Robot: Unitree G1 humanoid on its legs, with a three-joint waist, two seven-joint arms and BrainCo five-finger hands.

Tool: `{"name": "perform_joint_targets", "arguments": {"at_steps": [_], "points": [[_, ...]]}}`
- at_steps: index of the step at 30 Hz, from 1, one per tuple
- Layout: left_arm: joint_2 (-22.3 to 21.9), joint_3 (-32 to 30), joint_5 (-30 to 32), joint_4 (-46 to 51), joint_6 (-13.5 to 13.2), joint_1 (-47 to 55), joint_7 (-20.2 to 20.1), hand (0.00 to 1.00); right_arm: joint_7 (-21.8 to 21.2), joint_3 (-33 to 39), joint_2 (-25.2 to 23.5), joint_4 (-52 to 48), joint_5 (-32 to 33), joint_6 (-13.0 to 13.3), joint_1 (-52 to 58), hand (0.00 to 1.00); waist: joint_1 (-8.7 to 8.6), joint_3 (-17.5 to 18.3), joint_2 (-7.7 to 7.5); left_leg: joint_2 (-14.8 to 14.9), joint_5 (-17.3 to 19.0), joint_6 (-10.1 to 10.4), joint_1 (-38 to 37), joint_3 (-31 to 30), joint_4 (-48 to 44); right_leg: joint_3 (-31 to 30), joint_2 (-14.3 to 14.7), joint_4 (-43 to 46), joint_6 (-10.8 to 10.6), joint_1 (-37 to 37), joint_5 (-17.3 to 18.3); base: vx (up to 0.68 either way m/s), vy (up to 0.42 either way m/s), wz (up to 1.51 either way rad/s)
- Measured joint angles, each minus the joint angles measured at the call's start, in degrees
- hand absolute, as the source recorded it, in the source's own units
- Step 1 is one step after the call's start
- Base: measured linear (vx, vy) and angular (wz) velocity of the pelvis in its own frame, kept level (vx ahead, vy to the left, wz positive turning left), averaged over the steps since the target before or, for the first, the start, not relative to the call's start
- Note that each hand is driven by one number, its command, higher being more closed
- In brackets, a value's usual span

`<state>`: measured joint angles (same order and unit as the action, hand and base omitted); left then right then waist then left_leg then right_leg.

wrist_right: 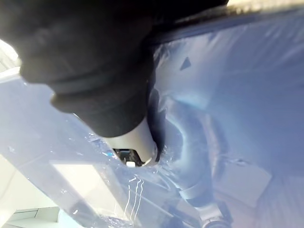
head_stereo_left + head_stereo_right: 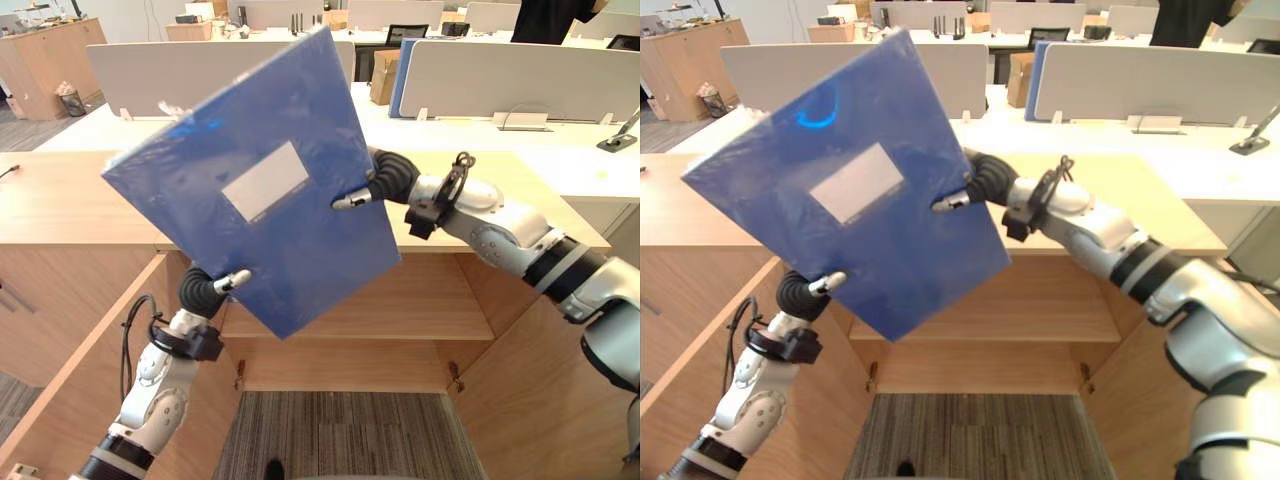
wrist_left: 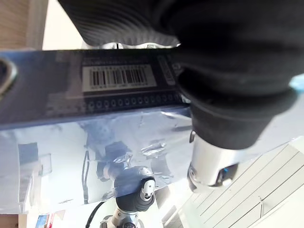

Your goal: Walk over to the cabinet, pick up the folder, carry it to the office cabinet, place the folder inside the office cabinet, then close the office cabinet door

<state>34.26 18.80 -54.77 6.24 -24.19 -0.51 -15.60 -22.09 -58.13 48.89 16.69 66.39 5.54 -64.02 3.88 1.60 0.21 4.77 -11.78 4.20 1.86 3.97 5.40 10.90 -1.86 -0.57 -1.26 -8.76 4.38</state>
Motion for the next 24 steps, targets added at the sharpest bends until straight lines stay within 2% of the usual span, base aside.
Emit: {"name": "perform_joint_targets", "arguments": {"at_steps": [3,6,9,10,11,13,15,16,18,19,22,24], "points": [[0.04,1.98,-0.03,-0.01,0.27,1.18,-0.76,0.0,0.0,-0.05,1.68,-2.2,-0.18,-0.51,1.51,1.0,-0.21,0.3,-0.04,-0.02,0.01,0.0,0.03,0.11,0.0,-0.09,-0.06,0.02,-0.04,0.11,0.04,0.0,0.0,0.0],[1.04,6.24,-0.11,-0.25,1.65,2.52,-3.22,0.0,-0.26,-0.55,5.19,-5.81,-1.92,-1.13,1.91,1.0,-0.32,0.34,-0.06,0.01,0.01,0.01,0.06,0.25,0.01,-0.16,-0.08,0.05,-0.05,0.21,0.04,0.0,0.001,-0.01],[1.58,12.37,-0.97,-6.22,5.91,4.17,-9.78,0.0,-1.33,-0.77,9.39,-12.89,-9.08,-1.34,3.1,1.0,-1.47,0.92,-0.2,0.42,0.24,-0.07,0.43,0.67,0.04,-0.41,-0.08,-0.04,-0.2,0.63,0.15,0.0,0.0,-0.06],[-0.29,13.84,-1.45,-10.42,8.42,5.18,-12.26,0.0,-1.39,-0.41,9.65,-14.95,-11.23,-1.32,4.2,1.0,-2.1,1.57,-0.31,0.51,0.28,-0.07,1.03,1.02,0.05,-0.66,-0.06,-0.03,-0.28,1.41,0.2,0.02,0.005,-0.11],[-1.77,13.95,-1.47,-12.68,9.34,5.87,-13.09,0.0,-1.45,0.33,9.61,-15.93,-12.19,-1.27,5.0,1.0,-2.53,1.69,-0.35,0.56,0.28,-0.07,1.24,1.23,0.05,-0.86,-0.05,-0.02,-0.31,1.73,0.21,0.03,0.009,-0.17],[-6.89,13.79,-1.21,-21.7,11.43,6.91,-13.73,0.0,-2.0,7.48,9.6,-18.74,-14.26,-0.55,10.46,1.0,-3.02,1.6,-0.93,0.62,0.45,-0.13,1.3,1.7,0.05,-1.46,-0.05,-0.04,-0.24,2.05,0.14,0.04,0.01,-0.15],[-13.74,9.81,1.27,-36.68,13.63,7.06,-12.47,0.0,-1.95,24.41,8.27,-22.39,-17.98,1.92,18.69,1.0,-3.22,1.6,-1.32,0.69,0.59,-0.14,2.18,2.12,0.04,-1.84,-0.06,0.09,-0.24,3.22,0.14,0.04,0.009,-0.1],[-15.35,8.17,1.92,-39.92,14.02,7.08,-12.04,0.0,-1.64,28.82,7.63,-22.67,-19.15,2.77,19.97,1.0,-3.28,1.6,-1.31,0.71,0.58,-0.15,2.46,2.22,0.04,-1.94,-0.06,0.19,-0.24,3.59,0.12,0.04,0.011,-0.08],[-20.44,0.48,5.43,-51.61,15.14,7.19,-10.29,0.0,2.09,42.85,3.87,-22.38,-25.32,4.7,22.38,1.0,-3.78,1.58,-1.39,0.66,0.58,-0.17,2.57,2.64,0.03,-2.28,-0.13,0.54,-0.32,3.84,0.05,0.05,0.012,-0.07],[-21.35,-1.65,7.06,-53.97,15.18,7.18,-9.42,0.0,3.05,45.37,2.96,-22.47,-27.45,5.12,22.53,1.0,-3.87,1.58,-1.39,0.67,0.58,-0.17,2.55,2.7,0.04,-2.36,-0.13,0.57,-0.32,3.87,0.05,0.05,0.008,-0.06],[-25.16,-14.89,14.98,-65.75,15.46,7.75,-4.82,0.0,7.25,54.84,-1.65,-26.25,-39.92,6.04,25.8,1.0,-4.76,1.53,-1.46,0.95,0.57,-0.16,2.05,3.1,0.03,-3.22,0.04,0.66,-0.29,3.81,0.03,0.02,-0.002,-0.12],[-25.73,-19.87,17.42,-68.83,15.84,9.05,-2.54,0.0,7.72,56.77,-2.41,-31.0,-47.99,6.4,30.15,1.0,-5.48,1.52,-1.49,1.12,0.59,-0.15,1.97,3.08,0.04,-3.36,0.3,0.71,-0.25,3.84,0.01,-0.01,0.001,-0.07]]}}
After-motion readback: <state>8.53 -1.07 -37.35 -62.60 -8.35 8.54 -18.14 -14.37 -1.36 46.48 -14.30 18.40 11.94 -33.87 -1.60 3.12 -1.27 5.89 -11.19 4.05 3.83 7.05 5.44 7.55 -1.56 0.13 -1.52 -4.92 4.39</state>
